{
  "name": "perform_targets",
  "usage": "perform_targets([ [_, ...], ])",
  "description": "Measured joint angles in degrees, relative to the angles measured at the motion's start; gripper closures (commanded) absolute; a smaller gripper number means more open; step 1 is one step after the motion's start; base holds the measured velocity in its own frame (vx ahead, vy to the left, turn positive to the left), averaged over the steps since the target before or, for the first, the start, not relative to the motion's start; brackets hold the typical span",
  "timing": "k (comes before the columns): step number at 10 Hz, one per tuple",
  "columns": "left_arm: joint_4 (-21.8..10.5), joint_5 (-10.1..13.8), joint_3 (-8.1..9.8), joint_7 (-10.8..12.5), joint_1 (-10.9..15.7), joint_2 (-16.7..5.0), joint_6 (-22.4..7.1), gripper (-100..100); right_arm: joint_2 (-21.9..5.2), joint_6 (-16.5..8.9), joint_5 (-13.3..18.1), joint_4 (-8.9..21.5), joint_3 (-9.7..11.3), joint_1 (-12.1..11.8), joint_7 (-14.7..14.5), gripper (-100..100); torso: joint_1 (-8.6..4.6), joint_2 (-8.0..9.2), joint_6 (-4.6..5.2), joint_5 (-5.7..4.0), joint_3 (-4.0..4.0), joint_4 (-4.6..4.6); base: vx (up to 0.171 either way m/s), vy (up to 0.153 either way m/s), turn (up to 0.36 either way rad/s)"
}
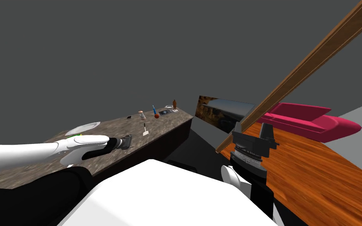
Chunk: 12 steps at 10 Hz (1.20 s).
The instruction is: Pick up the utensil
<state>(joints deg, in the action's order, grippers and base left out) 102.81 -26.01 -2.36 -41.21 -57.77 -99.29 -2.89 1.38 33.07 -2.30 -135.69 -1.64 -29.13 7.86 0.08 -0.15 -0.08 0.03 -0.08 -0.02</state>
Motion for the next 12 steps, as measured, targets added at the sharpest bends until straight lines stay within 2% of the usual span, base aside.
perform_targets([
  [1, -0.03, -0.71, 0.25, -0.92, -1.93, -1.63, -0.76, -100, 0.00, 0.00, 0.00, 0.00, 0.00, 0.01, 0.00, 0, 0.02, -0.01, 0.05, 0.00, -0.01, 0.00, 0.026, 0.028, -0.145],
  [3, -0.72, -1.60, -1.44, -2.43, -2.47, -4.87, -1.64, -100, 0.00, 0.00, 0.00, 0.00, 0.00, 0.01, 0.00, 0, 0.05, 0.00, 0.03, 0.01, 0.00, 0.00, 0.030, 0.033, -0.185],
  [4, -0.71, -1.84, -1.18, -2.94, -3.58, -6.47, -2.07, -100, 0.00, 0.00, 0.00, 0.00, 0.00, 0.00, 0.00, 0, 0.03, 0.01, 0.00, 0.01, 0.01, 0.00, 0.036, 0.031, -0.259],
  [5, -0.82, -2.68, 1.47, -3.34, -7.78, -8.19, -2.44, -100, 0.00, 0.00, 0.00, 0.00, 0.00, 0.01, 0.00, 0, 0.03, -0.02, 0.04, 0.01, -0.01, 0.00, 0.025, 0.033, -0.123],
  [6, -1.06, -2.74, -0.59, -4.00, -5.84, -9.38, -2.73, -100, 0.00, 0.00, 0.00, 0.00, 0.00, 0.00, 0.00, 0, 0.03, 0.01, -0.02, 0.01, 0.01, 0.00, 0.011, 0.014, 0.011],
  [7, -1.16, -2.25, -3.70, -4.85, -3.19, -9.72, -2.90, -100, 0.00, 0.00, 0.00, 0.00, 0.00, 0.00, 0.00, 0, -0.03, 0.08, -0.05, 0.01, 0.05, 0.02, 0.003, -0.001, 0.022],
  [8, -1.19, -2.92, -2.55, -4.44, -4.80, -9.96, -2.92, -100, 0.00, 0.00, 0.00, 0.00, 0.00, 0.00, 0.00, 0, -0.08, 0.13, -0.05, -0.01, 0.08, 0.04, 0.021, 0.015, -0.237],
  [9, -1.31, -8.26, 3.91, -0.20, -13.22, -12.12, -3.33, -100, 0.00, 0.00, 0.00, 0.00, 0.00, 0.01, 0.00, 0, -0.05, 0.06, 0.04, -0.01, 0.04, 0.01, 0.021, 0.030, -0.165],
  [10, -1.31, -7.17, 1.62, -0.48, -10.80, -12.68, -3.57, -100, 0.00, 0.00, 0.00, 0.00, 0.00, 0.00, 0.00, 0, -0.01, 0.05, -0.02, 0.00, 0.03, 0.02, 0.012, 0.020, 0.014],
  [11, -1.35, -5.28, 0.04, -2.35, -9.21, -12.75, -3.62, -100, 0.00, 0.00, 0.00, 0.00, 0.00, 0.00, 0.00, 0, -0.02, 0.10, -0.06, 0.01, 0.06, 0.03, 0.004, 0.006, 0.031],
  [12, -1.20, -4.37, -5.06, -3.70, -4.25, -12.78, -3.69, -100, 0.00, 0.00, 0.00, 0.00, 0.00, 0.00, 0.00, 0, -0.06, 0.14, -0.06, 0.00, 0.09, 0.04, 0.000, 0.000, 0.000],
])
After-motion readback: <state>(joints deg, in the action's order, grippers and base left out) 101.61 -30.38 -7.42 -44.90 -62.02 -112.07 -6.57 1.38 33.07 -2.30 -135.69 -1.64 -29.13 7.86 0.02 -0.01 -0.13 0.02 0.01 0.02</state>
